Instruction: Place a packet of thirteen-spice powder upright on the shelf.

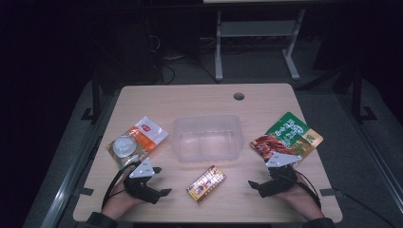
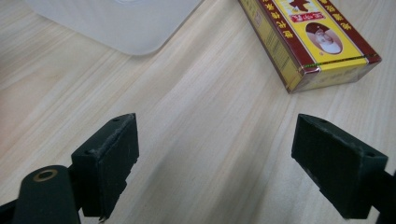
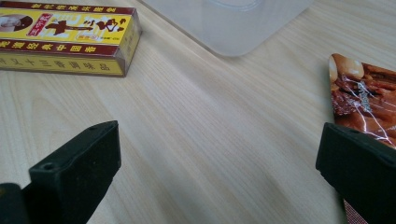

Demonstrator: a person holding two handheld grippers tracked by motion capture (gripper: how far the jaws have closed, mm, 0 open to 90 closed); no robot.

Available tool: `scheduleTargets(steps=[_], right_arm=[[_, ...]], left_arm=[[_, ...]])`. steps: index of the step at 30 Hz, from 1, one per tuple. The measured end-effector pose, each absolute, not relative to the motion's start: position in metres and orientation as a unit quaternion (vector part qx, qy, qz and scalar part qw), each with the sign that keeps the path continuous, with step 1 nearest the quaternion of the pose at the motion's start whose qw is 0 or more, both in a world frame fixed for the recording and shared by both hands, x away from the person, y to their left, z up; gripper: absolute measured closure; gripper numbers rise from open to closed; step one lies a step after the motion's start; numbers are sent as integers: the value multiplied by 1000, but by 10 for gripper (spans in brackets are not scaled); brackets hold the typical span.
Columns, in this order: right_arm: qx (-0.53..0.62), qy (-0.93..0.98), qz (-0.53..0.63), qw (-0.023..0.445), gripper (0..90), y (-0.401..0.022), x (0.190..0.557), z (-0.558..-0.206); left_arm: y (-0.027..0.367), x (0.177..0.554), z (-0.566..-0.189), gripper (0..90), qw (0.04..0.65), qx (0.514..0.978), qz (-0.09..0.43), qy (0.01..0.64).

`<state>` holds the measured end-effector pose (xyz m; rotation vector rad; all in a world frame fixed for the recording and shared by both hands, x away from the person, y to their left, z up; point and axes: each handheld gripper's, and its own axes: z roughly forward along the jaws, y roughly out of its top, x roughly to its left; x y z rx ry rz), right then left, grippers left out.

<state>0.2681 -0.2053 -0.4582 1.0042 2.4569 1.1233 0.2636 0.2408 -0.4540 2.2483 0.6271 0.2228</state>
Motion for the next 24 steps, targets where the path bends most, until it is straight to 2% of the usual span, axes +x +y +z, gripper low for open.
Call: scheduleTargets(steps=[3,9,19,21,22,24], right_arm=[[344,846,387,130,0,-206,268,-458],[349,840,395,128,0,-207,268,-457],[336,845,398,125,0,-201,267,-456],[344,840,402,122,43,-202,267,-456],[342,839,404,126,42,-202,267,-455],[343,837,407,126,44,-203,268,-455]], left_arm=[[239,262,-452,171,389,884,86,245],[234,260,-448,319,397,881,75,247],[221,256,-436,760,411,878,51,238],[213,256,-432,864,400,884,48,237],[210,255,-431,894,401,884,43,238],[205,255,-429,896,401,886,42,231]])
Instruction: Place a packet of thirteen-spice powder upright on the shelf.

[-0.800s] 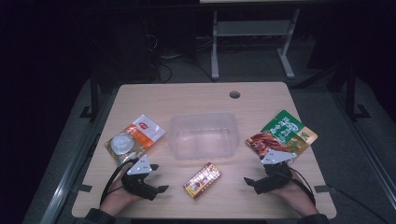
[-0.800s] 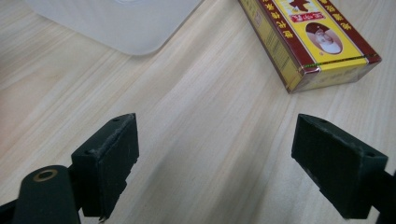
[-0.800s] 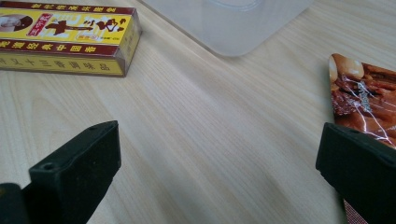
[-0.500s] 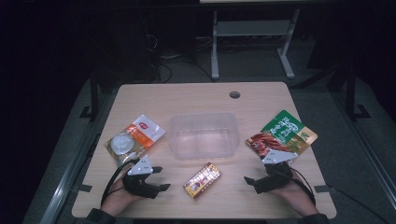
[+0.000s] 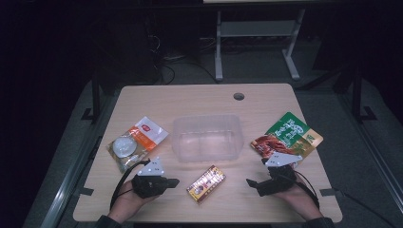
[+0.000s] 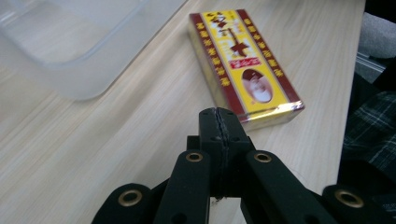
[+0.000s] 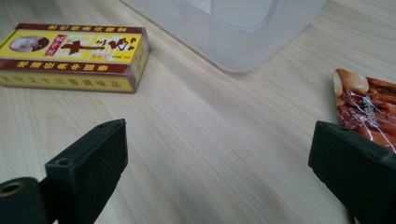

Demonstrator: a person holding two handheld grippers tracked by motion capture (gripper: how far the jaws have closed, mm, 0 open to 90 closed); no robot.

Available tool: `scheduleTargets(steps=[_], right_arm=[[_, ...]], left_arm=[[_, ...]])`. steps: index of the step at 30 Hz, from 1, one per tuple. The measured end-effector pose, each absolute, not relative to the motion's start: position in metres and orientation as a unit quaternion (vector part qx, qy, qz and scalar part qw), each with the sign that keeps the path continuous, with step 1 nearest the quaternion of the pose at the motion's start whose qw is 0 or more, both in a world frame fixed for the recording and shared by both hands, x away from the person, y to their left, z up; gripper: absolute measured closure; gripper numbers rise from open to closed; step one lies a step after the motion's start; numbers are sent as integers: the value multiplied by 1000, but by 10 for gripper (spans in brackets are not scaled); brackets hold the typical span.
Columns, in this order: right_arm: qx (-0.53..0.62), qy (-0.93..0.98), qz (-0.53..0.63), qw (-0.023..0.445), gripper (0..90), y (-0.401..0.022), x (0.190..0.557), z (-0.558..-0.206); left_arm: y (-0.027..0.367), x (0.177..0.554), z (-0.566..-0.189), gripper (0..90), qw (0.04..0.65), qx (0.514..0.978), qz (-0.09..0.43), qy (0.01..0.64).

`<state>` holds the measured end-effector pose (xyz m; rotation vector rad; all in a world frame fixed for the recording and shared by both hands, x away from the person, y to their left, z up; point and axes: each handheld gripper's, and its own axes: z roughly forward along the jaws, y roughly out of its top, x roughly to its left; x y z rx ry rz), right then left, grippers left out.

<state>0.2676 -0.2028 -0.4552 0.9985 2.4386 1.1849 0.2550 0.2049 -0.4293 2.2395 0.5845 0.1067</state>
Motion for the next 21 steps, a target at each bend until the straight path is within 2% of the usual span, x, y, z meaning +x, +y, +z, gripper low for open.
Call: scheduleTargets(steps=[8,21], right_arm=[[350,834,414,103,84,-203,269,-453],[333,843,407,111,81,-199,269,-455]], left_arm=[[184,254,-424,896,422,880,25,217],[141,248,-429,896,416,893,-5,171]])
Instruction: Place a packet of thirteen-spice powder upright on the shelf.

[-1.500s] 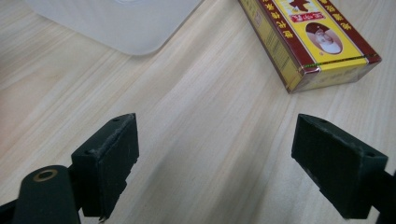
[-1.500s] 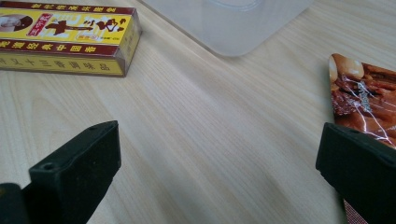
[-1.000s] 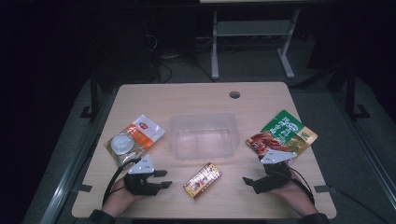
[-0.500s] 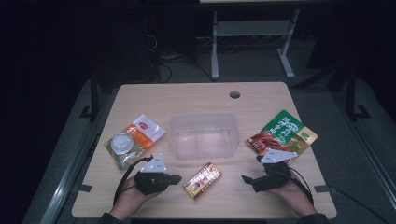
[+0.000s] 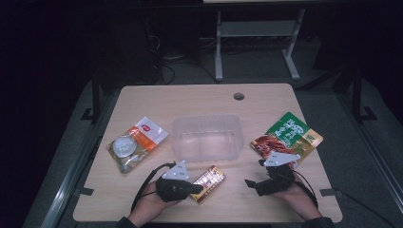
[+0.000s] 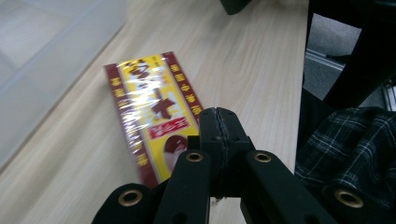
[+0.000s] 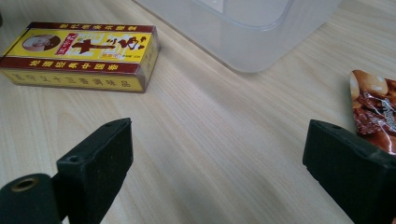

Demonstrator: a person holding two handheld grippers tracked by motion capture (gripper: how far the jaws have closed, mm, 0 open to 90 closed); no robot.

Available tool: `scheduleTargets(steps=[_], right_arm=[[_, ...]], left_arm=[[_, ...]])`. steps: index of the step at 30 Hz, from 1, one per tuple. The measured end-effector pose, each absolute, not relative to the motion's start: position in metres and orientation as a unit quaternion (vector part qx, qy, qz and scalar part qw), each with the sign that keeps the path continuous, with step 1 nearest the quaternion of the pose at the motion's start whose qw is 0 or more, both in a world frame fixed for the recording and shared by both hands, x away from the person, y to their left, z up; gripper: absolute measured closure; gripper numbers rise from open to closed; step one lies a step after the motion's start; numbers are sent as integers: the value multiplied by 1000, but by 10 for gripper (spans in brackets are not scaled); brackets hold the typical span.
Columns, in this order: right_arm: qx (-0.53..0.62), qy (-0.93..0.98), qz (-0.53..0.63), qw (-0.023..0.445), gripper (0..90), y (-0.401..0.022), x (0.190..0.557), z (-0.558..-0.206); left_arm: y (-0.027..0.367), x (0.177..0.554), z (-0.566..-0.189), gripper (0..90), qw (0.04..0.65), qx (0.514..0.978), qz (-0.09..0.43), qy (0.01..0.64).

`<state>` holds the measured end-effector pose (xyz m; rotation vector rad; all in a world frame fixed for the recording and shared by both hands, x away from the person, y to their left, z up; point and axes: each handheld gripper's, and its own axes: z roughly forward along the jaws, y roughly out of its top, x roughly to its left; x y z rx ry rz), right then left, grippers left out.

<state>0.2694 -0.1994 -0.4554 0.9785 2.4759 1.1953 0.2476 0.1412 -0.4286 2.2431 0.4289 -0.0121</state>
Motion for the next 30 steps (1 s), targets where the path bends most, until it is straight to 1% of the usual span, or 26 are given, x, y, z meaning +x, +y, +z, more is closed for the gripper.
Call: scheduleTargets(steps=[12,20,30], right_arm=[[335,842,405,123,81,-200,269,-455],[338,841,404,122,81,-200,269,-455],[339,840,405,124,81,-200,269,-455]], left_arm=[[117,239,-443,896,403,903,-18,150],[115,238,-452,896,390,907,-24,154],[119,239,-453,896,378,913,-20,150]])
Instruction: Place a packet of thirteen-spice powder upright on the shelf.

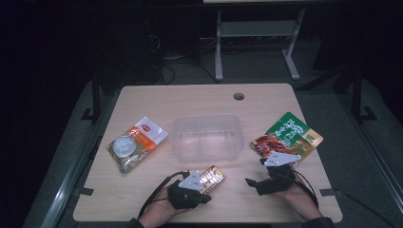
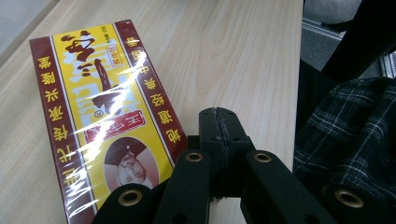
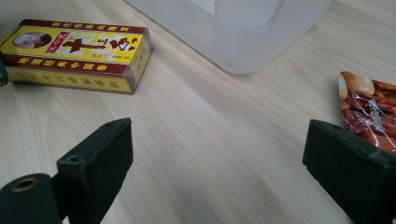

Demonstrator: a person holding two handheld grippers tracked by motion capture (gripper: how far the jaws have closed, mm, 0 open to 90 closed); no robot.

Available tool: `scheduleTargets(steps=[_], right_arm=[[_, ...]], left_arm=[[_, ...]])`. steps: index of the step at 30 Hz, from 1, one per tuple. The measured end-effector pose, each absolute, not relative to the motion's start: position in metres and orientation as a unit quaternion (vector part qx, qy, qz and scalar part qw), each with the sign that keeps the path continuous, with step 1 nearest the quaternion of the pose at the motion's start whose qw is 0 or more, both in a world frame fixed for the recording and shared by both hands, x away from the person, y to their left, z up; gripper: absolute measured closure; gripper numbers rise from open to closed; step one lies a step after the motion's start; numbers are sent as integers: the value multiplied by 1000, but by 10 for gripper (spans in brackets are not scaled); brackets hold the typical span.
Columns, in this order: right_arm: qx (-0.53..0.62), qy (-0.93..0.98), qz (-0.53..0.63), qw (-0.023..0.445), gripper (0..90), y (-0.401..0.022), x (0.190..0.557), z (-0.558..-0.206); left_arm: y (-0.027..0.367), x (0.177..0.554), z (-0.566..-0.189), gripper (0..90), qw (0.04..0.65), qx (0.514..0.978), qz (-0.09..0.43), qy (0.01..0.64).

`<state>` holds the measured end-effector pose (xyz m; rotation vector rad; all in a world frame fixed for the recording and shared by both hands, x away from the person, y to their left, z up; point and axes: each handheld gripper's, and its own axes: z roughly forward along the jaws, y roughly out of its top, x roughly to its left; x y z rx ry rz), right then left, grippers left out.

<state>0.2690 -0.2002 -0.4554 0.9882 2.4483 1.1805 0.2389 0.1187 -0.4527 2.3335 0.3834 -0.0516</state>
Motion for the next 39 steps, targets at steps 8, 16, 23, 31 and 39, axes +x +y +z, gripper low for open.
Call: scheduleTargets(steps=[8,16,23,31,39], right_arm=[[340,840,405,125,81,-201,269,-455],[341,839,405,124,82,-200,269,-456],[341,839,405,124,82,-201,269,-456],[342,840,404,121,82,-200,270,-456],[341,841,403,120,83,-200,270,-456]], left_arm=[[133,245,-451,896,368,917,-7,154],[158,257,-447,896,355,919,13,170],[164,258,-440,881,372,913,13,166],[178,276,-419,575,401,905,19,139],[178,287,-431,320,387,913,6,131]])
